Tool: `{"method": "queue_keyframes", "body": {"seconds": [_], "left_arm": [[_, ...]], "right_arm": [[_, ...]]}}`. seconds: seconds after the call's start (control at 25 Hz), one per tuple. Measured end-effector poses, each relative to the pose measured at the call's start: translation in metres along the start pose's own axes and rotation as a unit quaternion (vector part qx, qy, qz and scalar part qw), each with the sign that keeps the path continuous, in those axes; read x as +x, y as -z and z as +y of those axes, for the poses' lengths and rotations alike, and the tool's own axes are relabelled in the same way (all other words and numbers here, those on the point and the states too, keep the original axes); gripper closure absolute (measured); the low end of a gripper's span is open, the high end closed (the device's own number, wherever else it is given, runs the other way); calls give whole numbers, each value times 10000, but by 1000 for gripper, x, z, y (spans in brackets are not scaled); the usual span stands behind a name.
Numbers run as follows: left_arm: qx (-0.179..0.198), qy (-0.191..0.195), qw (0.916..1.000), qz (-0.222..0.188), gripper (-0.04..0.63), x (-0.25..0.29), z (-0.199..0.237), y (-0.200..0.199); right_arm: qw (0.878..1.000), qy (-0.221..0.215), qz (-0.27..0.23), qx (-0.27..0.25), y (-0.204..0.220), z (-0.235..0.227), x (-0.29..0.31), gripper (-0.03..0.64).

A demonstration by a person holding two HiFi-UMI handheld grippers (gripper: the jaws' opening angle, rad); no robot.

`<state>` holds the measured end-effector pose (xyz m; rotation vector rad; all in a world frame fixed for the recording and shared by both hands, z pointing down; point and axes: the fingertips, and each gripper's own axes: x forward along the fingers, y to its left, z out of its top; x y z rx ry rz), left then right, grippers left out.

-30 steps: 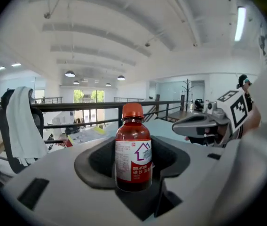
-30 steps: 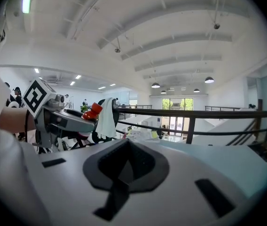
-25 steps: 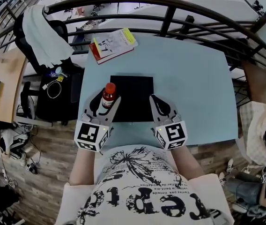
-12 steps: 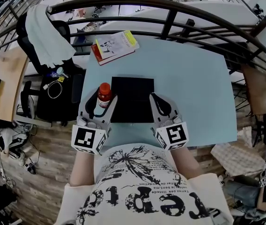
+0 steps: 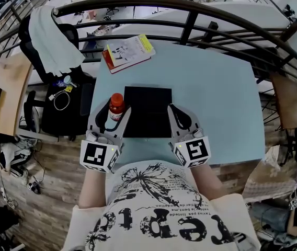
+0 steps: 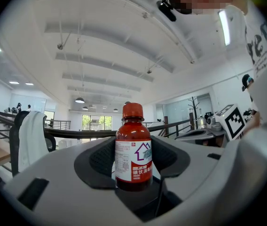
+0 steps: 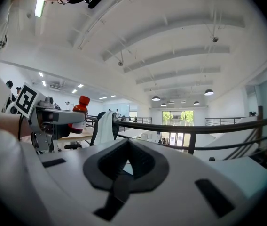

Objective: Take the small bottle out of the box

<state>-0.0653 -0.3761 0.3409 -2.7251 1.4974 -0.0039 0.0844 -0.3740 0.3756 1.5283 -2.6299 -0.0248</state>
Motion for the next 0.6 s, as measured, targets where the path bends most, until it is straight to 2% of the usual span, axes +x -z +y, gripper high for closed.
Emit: {"method": "queue_keyframes", "body": {"seconds": [0.6], "left_arm": [[-62,-40,10000,56,362,4,-5,5]], "right_arm": [[10000,-8,88,-18,7,-3,0,611]]}}
